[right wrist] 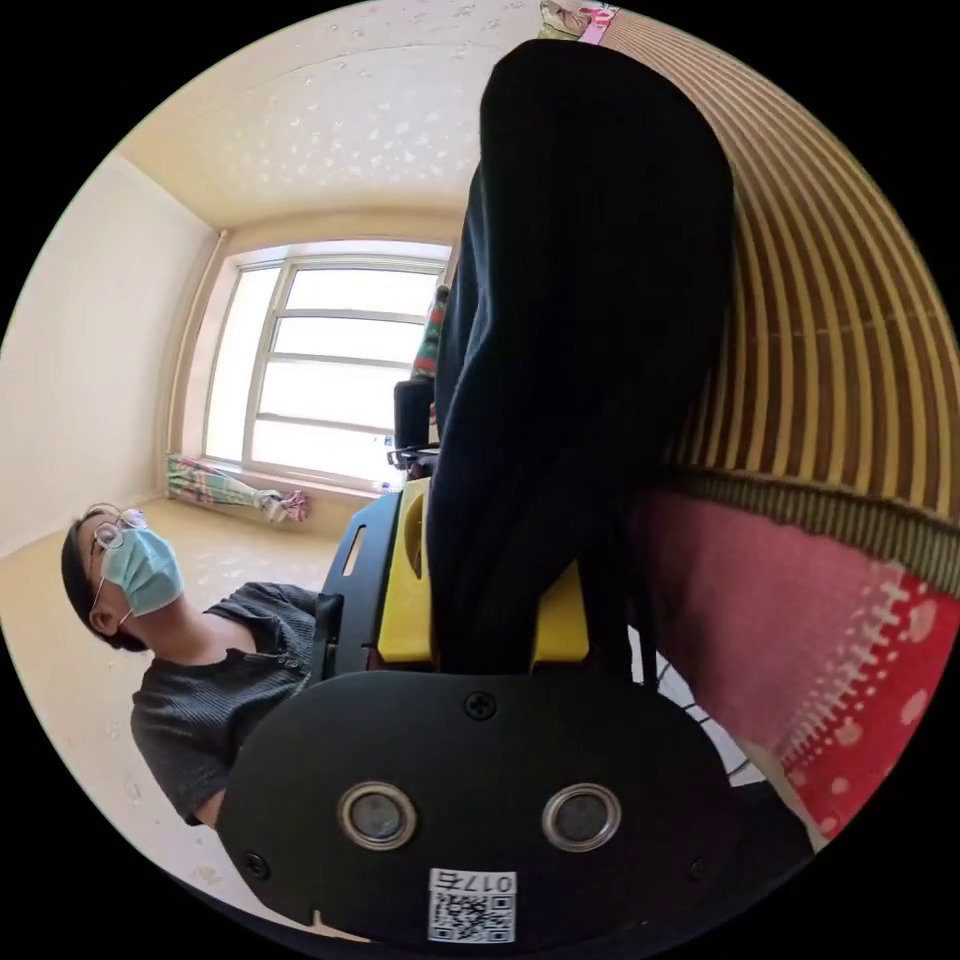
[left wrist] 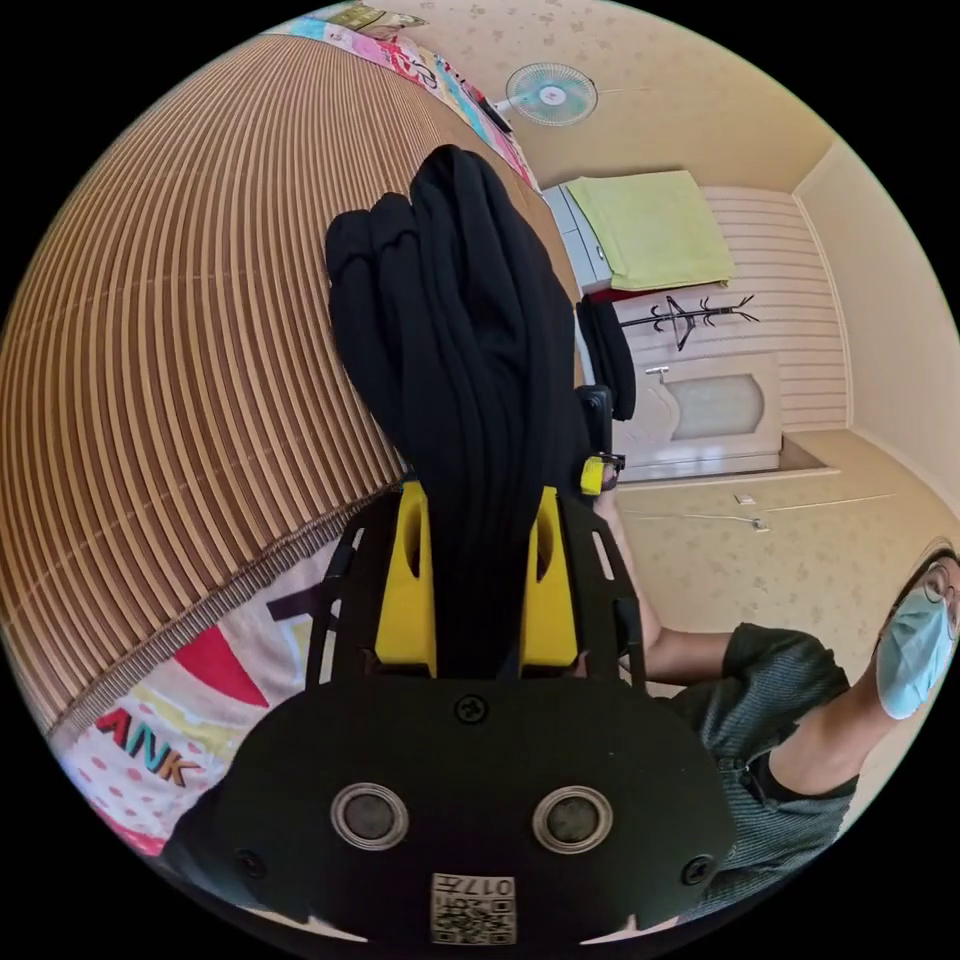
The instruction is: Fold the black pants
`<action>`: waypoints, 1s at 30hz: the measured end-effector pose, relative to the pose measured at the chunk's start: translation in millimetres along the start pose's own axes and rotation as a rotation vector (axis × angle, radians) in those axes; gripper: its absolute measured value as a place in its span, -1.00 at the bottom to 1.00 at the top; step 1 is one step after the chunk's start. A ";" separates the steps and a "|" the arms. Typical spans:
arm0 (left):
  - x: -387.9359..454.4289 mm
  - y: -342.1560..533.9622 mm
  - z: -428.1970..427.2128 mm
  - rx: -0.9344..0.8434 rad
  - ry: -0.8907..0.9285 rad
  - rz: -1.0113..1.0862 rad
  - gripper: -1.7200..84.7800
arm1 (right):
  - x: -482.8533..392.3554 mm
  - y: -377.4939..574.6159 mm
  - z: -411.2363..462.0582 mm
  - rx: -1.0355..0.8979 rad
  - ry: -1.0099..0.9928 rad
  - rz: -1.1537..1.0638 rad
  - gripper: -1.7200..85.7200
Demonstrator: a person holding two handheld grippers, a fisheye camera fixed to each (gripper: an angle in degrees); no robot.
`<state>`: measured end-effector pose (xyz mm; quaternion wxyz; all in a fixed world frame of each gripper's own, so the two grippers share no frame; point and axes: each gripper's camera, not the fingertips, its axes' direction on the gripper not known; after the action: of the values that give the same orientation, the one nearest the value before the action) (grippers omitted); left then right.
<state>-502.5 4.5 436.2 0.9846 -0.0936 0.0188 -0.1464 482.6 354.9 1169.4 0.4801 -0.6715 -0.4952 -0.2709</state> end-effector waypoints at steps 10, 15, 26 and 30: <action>147.1 108.3 -184.9 0.242 -0.171 0.170 -0.67 | -143.7 -48.1 95.9 -0.059 -0.207 -0.347 -0.70; 241.1 178.2 -341.3 0.430 -0.402 0.253 -0.64 | -255.4 -115.1 190.0 -0.144 -0.251 -0.540 -0.69; 193.3 444.8 -459.6 1.028 -0.801 -0.177 -0.61 | -235.1 -125.5 326.6 -0.035 0.270 -0.351 -0.76; 136.9 488.8 -352.4 0.939 -0.831 -0.215 -0.66 | -188.4 -36.3 279.7 -0.010 0.429 -0.361 -0.91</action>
<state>-255.0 360.8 -3.9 0.8258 0.2977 -0.4403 -0.1887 349.4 535.7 915.3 0.5147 -0.5022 -0.4925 -0.4903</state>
